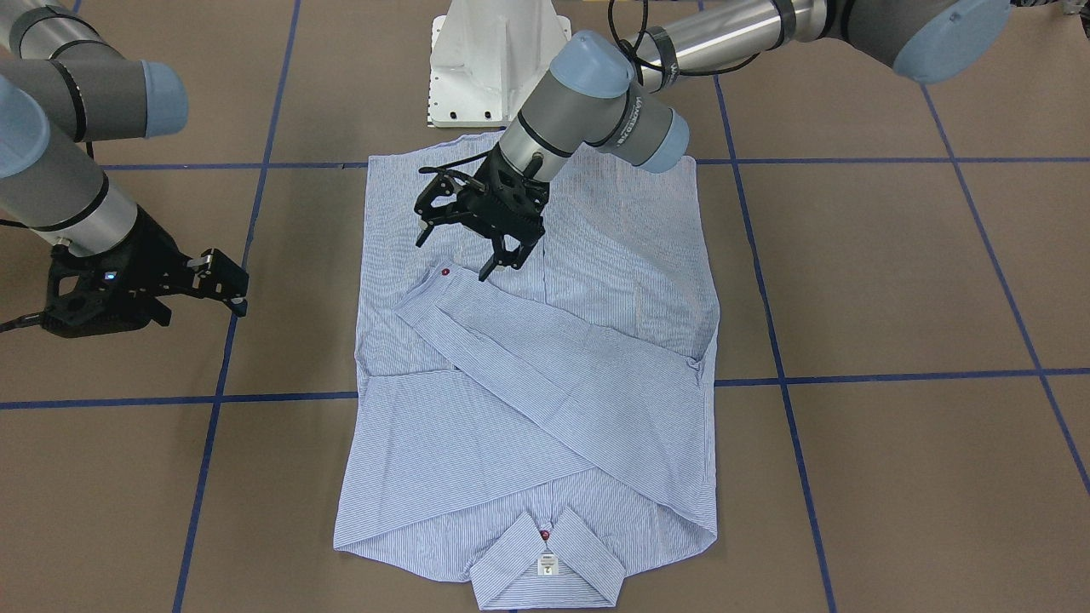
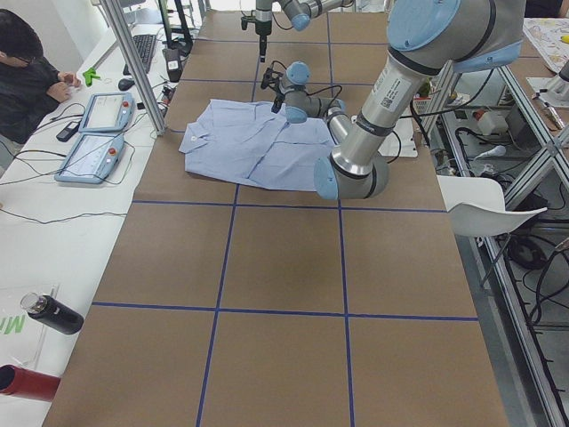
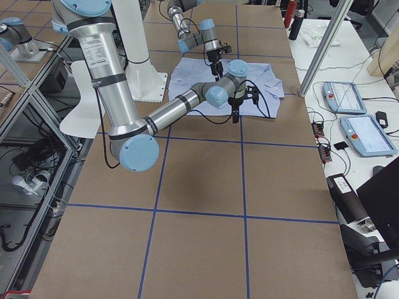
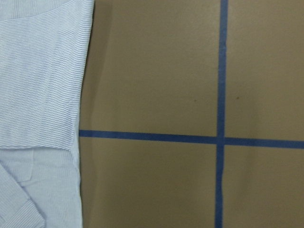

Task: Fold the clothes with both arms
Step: 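Release the sleeve with the left gripper while the right gripper moves to the hem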

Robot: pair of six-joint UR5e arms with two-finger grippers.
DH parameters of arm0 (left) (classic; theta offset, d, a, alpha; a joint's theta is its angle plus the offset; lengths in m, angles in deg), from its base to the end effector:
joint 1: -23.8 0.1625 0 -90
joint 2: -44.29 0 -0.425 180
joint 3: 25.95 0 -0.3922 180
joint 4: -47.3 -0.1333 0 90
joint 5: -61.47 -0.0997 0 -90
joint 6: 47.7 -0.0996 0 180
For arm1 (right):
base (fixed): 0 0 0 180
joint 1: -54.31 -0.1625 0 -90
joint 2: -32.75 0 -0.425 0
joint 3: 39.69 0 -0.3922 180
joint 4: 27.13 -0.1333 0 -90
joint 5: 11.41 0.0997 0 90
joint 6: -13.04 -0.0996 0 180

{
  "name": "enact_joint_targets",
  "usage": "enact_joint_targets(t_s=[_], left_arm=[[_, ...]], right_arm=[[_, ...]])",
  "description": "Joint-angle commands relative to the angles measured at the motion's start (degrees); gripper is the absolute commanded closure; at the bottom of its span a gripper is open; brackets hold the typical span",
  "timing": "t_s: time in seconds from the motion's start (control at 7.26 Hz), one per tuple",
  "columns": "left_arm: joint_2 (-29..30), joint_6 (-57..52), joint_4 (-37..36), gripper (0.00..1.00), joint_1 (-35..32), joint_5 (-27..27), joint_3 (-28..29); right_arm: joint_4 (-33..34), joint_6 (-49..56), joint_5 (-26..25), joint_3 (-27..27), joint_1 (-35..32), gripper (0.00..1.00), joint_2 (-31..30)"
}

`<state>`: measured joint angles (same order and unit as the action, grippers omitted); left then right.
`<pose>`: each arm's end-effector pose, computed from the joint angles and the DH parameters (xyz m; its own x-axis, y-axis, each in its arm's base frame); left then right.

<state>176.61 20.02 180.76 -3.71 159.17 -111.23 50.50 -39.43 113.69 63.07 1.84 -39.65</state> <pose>0.5742 -0.4343 0.1543 0.2566 0.2900 -0.9220 0.2627 0.8971 0.3553 -0.3024 -0.5185 0.3616 0.6053 -0.0301 0.7954 -0.0535 0.9955 0.0784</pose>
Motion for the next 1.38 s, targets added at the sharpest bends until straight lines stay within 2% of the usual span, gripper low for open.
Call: enact_joint_targets(t_s=[0.0,0.28,0.55,0.69,0.96,1.24], left_arm=[[-9.49,0.13,-2.85,0.0,-3.23,3.6,-7.67],[-15.75,-0.04,-5.56,0.0,-5.35,5.21,-13.75],[-17.44,-1.7,-20.71,0.0,-7.54,7.23,-22.78],[-19.88,-1.98,-22.79,0.0,-7.55,7.24,-26.74],[-22.62,-1.98,-22.89,0.0,-7.64,7.24,-28.01],[-22.72,-1.8,-22.89,0.0,-7.64,7.24,-28.72]], right_arm=[[-4.06,-9.11,-0.2,3.13,5.78,0.0,-1.16],[-4.06,-13.43,-1.77,8.14,11.05,0.0,-4.67],[-4.06,-20.27,-9.12,10.35,19.99,0.0,-5.21],[-4.06,-21.78,-11.77,10.79,23.87,0.0,-6.08],[-4.06,-25.29,-15.56,10.8,30.38,0.0,-6.7],[-3.63,-26.8,-19.25,10.8,35.14,0.0,-6.7]])
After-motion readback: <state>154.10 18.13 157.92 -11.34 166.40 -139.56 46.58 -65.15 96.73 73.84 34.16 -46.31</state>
